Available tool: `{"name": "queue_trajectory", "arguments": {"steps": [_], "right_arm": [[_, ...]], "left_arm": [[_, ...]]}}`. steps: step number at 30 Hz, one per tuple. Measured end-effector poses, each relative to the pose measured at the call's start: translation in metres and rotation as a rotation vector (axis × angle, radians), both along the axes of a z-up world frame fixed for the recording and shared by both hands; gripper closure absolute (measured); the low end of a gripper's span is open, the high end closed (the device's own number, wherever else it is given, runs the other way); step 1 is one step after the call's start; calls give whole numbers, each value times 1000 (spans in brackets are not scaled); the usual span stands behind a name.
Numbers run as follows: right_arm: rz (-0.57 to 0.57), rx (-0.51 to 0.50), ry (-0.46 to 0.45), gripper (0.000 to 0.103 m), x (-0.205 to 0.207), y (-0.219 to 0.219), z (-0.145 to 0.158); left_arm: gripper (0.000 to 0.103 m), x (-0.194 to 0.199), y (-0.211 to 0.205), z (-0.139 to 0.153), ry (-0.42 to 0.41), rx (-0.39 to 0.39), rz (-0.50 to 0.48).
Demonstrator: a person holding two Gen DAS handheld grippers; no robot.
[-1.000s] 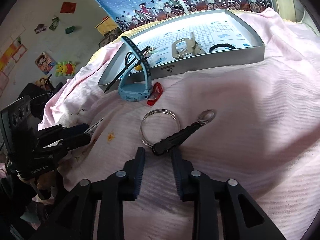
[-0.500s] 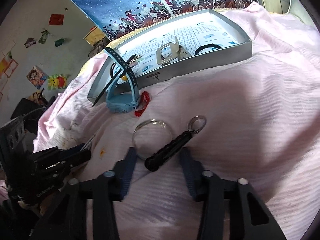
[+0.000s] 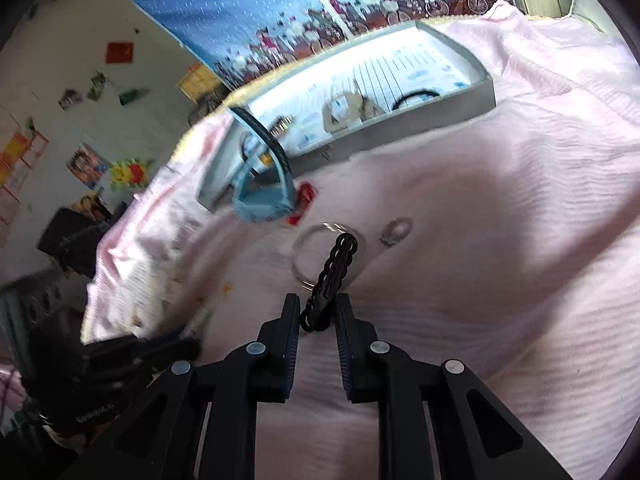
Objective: Organize jewelry
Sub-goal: 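Carry the bracelet and grey piece into the tray and open both grippers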
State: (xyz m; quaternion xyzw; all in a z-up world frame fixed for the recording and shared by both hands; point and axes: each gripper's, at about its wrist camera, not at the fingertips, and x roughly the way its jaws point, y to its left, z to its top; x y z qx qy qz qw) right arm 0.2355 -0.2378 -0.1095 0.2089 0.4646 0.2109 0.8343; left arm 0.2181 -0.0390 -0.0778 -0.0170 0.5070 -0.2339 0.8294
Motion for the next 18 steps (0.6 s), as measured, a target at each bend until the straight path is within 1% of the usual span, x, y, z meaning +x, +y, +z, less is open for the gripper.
{"name": "queue_trajectory", "arguments": {"steps": [5, 9, 12, 14, 18], "right_arm": [[-24, 51, -80, 86, -5, -7, 15], [-51, 49, -124, 86, -3, -10, 24], [-73, 29, -186, 86, 4, -11, 35], [-83, -4, -227, 86, 10, -14, 41], [-112, -30, -240, 86, 26, -28, 36]], "left_arm": [[91, -3, 1, 21, -44, -9, 15], [91, 4, -3, 35, -93, -18, 38], [91, 18, -8, 42, -131, -45, 82], [91, 30, -13, 45, -149, -65, 103], [91, 63, -31, 51, -181, -94, 122]]}}
